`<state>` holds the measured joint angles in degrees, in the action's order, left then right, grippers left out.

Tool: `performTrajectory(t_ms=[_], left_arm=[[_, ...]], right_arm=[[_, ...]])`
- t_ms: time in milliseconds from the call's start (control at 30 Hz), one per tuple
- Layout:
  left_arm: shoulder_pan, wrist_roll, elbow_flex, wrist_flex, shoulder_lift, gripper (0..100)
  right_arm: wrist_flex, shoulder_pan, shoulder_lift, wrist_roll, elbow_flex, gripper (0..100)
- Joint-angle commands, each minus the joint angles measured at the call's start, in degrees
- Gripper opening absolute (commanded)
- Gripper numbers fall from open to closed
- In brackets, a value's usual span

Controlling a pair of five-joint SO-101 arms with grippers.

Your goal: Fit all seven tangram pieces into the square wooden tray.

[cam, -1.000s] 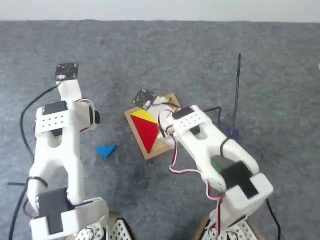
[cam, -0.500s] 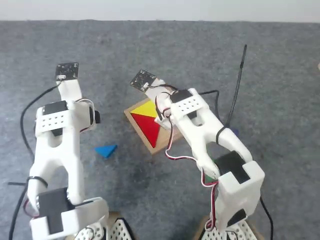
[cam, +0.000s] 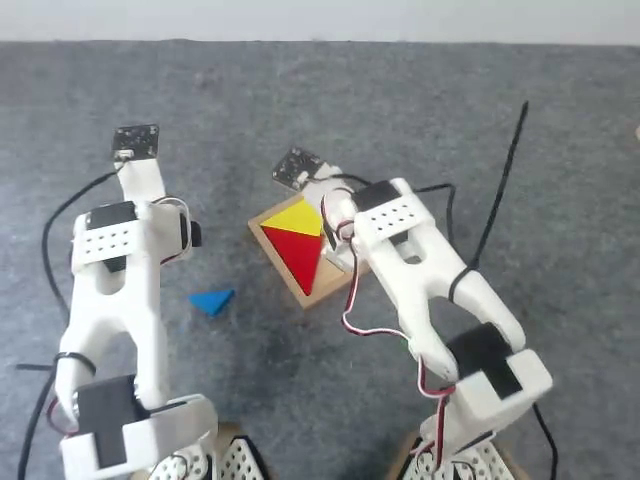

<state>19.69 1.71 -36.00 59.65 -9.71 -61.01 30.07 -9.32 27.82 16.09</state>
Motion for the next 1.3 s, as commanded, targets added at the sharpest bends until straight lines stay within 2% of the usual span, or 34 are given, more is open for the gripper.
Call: performTrajectory(t_ms=[0,367,800,1000,1267], left_arm=[[-0.3,-0.5,0.4,0.2,-2.9,18],[-0.3,-0.5,0.4,0.2,-2.9,18],[-0.4,-0.5,0.5,1.4,-3.3,18],[-0.4,-0.5,0.5,1.3,-3.2,18],[-0.4,-0.5,0.5,1.1,-2.9,18]], right_arm=[[3.1,-0.8,-1.9,0.7,0.0,8.0],[7.3,-3.7,-5.2,2.4,-1.8,8.0],[6.7,-3.6,-16.1,2.7,-14.9,8.0],[6.6,-3.7,-16.3,2.7,-17.9,8.0],[-1.8,-3.8,-9.4,2.5,-20.2,8.0]])
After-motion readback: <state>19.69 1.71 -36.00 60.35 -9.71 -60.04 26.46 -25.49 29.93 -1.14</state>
